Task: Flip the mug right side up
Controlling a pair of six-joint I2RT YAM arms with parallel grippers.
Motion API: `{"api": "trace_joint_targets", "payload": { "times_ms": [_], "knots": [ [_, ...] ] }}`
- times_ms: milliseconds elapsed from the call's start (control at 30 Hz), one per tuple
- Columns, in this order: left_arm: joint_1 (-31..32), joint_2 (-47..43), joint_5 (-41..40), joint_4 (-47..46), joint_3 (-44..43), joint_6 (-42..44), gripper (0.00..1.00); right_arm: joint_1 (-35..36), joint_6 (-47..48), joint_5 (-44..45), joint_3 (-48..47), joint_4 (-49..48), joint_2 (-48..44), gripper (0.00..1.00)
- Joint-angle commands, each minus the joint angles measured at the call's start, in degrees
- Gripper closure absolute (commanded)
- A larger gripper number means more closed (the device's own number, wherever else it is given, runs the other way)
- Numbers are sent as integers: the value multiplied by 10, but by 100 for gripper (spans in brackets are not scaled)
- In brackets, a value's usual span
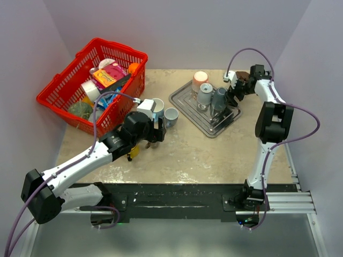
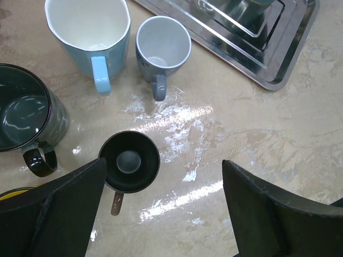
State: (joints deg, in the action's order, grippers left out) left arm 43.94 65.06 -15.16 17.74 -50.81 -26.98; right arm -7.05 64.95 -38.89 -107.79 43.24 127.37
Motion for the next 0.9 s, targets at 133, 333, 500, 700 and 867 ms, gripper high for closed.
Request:
{"api": "trace_joint_targets", "payload": {
  "times_ms": [133, 333, 500, 700, 867],
  "knots": [
    [0, 2, 5, -17, -20, -7, 7, 9, 44, -94, 46, 28, -52, 21],
    [0, 0, 11, -23, -11, -8, 7, 10, 48, -85, 126, 23, -105, 23],
    [0, -2, 15, -27, -3, -9, 7, 10, 54, -69, 157, 15, -133, 25],
    [0, 0, 18, -32, 0, -12, 7, 10, 22, -37, 166, -65, -140, 28],
    [1, 4, 18, -33, -3, -14, 7, 14, -9, -25, 191, -175, -145, 28]
  ]
}}
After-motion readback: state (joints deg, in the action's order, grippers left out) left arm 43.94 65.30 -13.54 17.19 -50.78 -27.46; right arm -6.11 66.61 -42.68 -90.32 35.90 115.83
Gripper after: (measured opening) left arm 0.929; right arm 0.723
